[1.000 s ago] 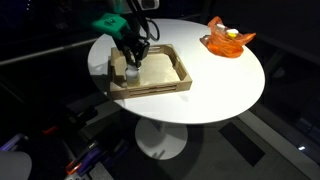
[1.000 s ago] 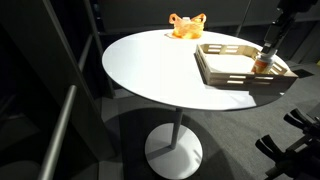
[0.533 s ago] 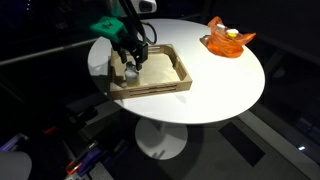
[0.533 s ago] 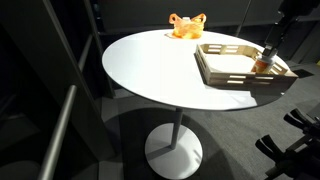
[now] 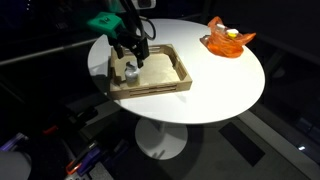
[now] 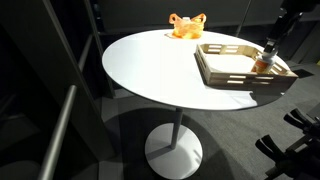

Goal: Place the lid on the bottle

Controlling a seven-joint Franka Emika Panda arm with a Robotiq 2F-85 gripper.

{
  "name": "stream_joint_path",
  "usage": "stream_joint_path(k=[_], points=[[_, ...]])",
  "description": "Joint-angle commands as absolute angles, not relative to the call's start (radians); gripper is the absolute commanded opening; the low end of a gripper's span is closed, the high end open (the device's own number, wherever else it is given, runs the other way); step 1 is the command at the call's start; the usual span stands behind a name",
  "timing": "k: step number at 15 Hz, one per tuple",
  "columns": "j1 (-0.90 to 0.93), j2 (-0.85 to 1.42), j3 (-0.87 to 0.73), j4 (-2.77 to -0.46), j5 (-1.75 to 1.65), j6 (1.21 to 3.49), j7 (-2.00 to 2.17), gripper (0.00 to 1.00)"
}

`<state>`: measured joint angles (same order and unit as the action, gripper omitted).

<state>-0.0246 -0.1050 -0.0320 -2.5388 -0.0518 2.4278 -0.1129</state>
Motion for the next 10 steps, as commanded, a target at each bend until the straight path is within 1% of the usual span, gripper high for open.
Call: stream_joint_path(k=[1, 10], points=[[-0.03, -0.141, -0.033, -2.507, -0.065, 2.321, -0.097, 1.0], [-0.031, -0.189, -0.049, -2.383, -0.035, 2.066, -0.117, 1.0]])
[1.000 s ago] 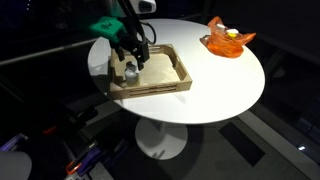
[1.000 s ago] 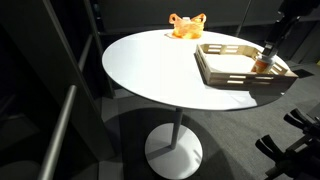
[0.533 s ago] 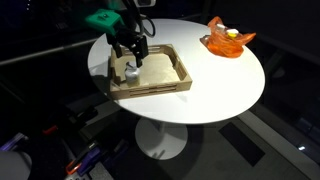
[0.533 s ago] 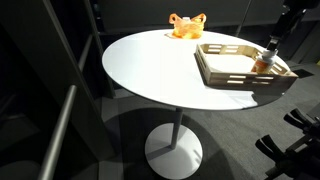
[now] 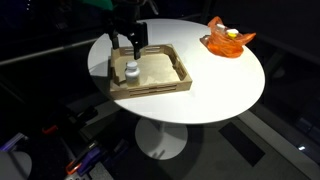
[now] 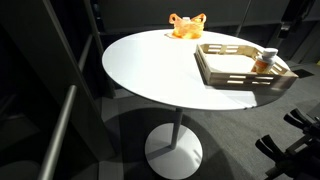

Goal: Place the lid on the bottle

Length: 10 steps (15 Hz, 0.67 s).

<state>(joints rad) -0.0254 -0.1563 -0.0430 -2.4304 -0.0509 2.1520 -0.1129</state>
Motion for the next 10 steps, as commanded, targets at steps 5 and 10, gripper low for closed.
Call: stream_joint_path(k=[5, 10], points=[[-0.032, -0.226, -0.055, -2.304, -0.029, 1.963, -0.107, 1.0], [-0.035, -0.242, -0.067, -2.256, -0.017, 1.918, -0.104, 1.0]])
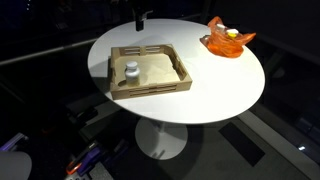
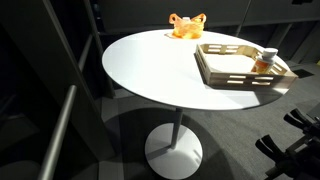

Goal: Place the lid on the bottle

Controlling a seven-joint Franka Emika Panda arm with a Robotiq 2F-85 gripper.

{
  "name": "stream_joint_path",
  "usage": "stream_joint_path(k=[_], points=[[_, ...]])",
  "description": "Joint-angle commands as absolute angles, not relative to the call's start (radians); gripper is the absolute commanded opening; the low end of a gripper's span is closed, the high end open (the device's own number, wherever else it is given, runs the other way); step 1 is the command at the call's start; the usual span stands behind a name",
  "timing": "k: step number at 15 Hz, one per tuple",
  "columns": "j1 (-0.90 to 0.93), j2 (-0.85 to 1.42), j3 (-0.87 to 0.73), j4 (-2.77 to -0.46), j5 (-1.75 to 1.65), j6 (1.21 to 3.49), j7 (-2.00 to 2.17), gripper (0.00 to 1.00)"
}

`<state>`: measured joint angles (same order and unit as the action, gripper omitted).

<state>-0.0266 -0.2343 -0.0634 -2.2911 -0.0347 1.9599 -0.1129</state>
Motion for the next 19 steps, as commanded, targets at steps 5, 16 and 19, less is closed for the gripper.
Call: stream_joint_path(k=[5, 16, 19], points=[[-0.031, -0.236, -0.063, -2.278, -0.03, 1.951, -0.114, 1.0], [-0.031, -0.234, -0.063, -2.279, -0.03, 1.951, -0.114, 1.0], [-0.031, -0.234, -0.063, -2.279, -0.03, 1.951, -0.114, 1.0]])
